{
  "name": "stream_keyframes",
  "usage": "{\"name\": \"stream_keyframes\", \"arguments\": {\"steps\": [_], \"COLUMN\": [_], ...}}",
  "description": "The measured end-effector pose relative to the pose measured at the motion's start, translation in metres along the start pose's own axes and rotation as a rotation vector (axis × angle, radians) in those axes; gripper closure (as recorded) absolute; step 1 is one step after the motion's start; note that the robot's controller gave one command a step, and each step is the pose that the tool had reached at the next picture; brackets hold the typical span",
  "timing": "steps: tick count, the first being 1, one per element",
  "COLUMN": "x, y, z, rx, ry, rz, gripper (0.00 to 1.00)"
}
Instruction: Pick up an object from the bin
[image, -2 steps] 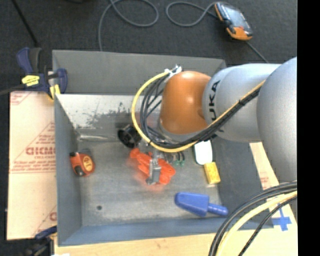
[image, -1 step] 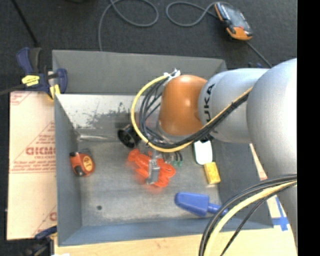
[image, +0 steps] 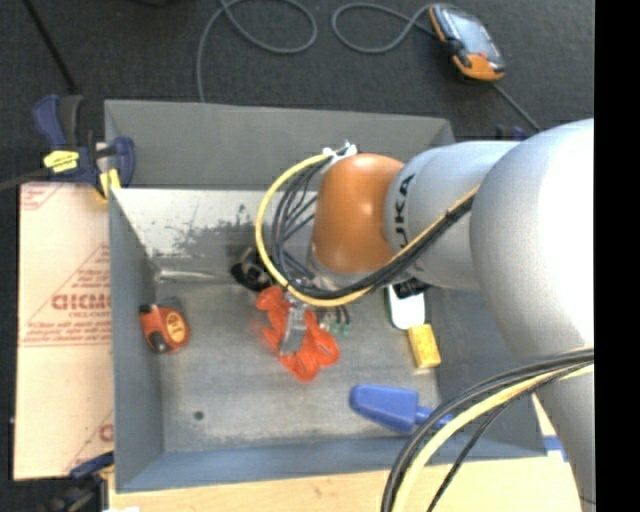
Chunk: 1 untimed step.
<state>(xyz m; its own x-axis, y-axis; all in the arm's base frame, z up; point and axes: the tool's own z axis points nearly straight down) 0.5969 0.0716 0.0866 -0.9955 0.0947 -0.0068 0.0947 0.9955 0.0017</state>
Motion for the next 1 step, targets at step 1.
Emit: {"name": "stream_keyframes", "arguments": {"steps": [1], "x": [-0.0001], "y": [0.0002], "z": [0.0002], "rx": [0.0], "ry": [0.0], "rz": [0.0], "gripper": [1.0]}}
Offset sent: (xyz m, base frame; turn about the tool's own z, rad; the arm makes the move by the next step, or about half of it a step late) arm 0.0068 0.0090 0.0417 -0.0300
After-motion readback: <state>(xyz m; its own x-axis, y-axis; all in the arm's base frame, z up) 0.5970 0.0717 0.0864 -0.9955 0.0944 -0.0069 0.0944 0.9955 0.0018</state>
